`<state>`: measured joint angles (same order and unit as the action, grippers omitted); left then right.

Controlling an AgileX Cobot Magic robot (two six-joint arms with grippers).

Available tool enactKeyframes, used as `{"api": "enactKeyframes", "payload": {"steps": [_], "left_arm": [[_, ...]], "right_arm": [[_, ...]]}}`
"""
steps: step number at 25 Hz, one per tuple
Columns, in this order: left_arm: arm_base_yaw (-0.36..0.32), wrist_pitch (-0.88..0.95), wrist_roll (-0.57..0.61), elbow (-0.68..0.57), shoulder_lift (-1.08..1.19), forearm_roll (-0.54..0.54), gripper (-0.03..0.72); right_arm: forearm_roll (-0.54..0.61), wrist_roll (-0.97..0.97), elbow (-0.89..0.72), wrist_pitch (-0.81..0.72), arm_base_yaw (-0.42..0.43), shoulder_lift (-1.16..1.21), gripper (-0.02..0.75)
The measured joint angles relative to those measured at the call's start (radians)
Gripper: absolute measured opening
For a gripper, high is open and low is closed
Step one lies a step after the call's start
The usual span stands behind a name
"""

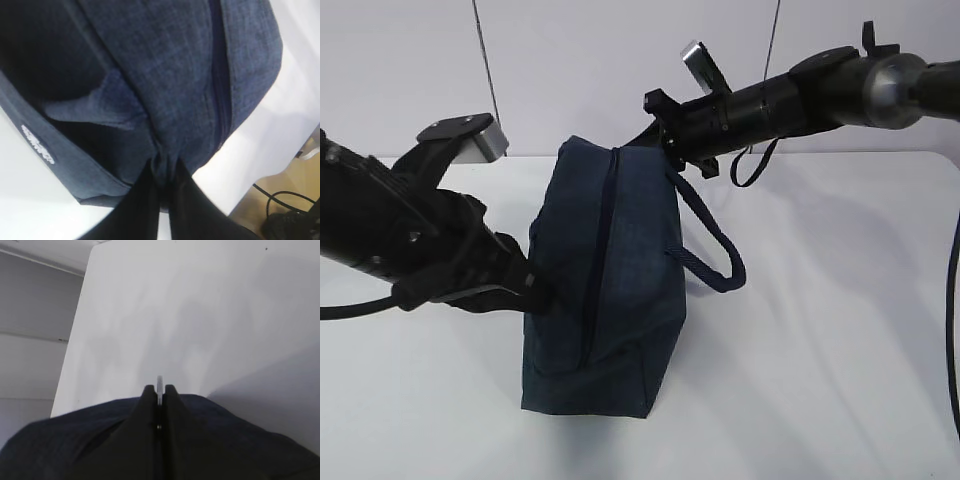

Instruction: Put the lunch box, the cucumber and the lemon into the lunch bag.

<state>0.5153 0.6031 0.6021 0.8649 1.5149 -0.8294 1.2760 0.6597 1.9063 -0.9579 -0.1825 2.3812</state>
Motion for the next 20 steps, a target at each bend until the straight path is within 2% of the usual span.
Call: {"api": "enactKeyframes", "payload": {"steps": [5, 9, 16, 20], "left_arm": [[0.000, -0.067, 0.000, 0.000, 0.000, 0.040, 0.002], [0.000, -0.171, 0.000, 0.000, 0.000, 0.080, 0.002], [-0.002, -0.354, 0.000, -0.003, 0.002, 0.142, 0.002], [-0.039, -0.412, 0.000, -0.004, 0.003, 0.151, 0.002]], "right_arm": [[-0.099, 0.001, 0.003, -0.096, 0.012, 0.000, -0.013], [-0.135, 0.046, 0.003, -0.181, 0.018, 0.000, -0.013], [-0.284, 0.079, 0.058, -0.215, 0.018, -0.008, -0.013], [-0.352, 0.076, 0.068, -0.225, 0.018, -0.053, -0.013]]}}
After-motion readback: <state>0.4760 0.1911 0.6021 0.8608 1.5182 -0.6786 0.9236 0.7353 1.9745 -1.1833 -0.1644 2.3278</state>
